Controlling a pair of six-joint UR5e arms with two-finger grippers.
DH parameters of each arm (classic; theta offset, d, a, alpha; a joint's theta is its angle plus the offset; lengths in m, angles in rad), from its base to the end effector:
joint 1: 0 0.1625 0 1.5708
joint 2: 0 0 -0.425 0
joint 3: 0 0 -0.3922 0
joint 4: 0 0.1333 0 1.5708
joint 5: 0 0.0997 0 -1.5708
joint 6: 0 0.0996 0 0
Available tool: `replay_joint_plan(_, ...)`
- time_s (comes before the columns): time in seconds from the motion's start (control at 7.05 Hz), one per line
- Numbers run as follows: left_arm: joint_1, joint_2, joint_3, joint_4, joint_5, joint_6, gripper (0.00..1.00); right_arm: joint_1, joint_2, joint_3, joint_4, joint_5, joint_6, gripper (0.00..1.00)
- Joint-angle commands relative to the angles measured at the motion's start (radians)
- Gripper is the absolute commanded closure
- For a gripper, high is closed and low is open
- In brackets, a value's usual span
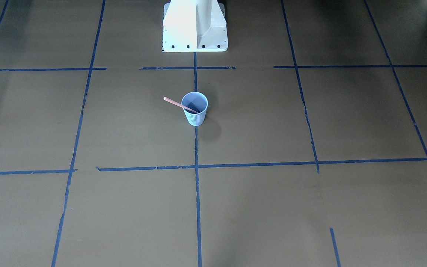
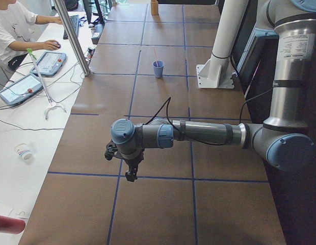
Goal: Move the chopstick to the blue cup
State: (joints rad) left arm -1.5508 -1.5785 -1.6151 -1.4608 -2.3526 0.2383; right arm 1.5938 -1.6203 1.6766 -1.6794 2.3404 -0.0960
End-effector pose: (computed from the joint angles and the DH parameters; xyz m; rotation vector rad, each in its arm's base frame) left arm -0.0533 -0.4915 0.6434 0.0305 0.7846 0.2223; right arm 0.0747 -0.4648 0.6416 -0.0039 -0.7711 -0.0492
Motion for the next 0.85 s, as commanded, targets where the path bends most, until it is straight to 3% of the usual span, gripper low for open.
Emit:
replay_joint_plan(0.0, 0.001, 0.000, 0.009, 0.002, 0.000, -0.007, 0.00, 0.000, -0.001, 0.006, -0.006, 0.002, 0.010, 0.00)
replay_joint_plan(0.71, 0.003, -0.005, 0.004, -0.027, 0.001, -0.030, 0.00, 0.000, -0.007, 0.003, -0.003, 0.005, 0.010, 0.00)
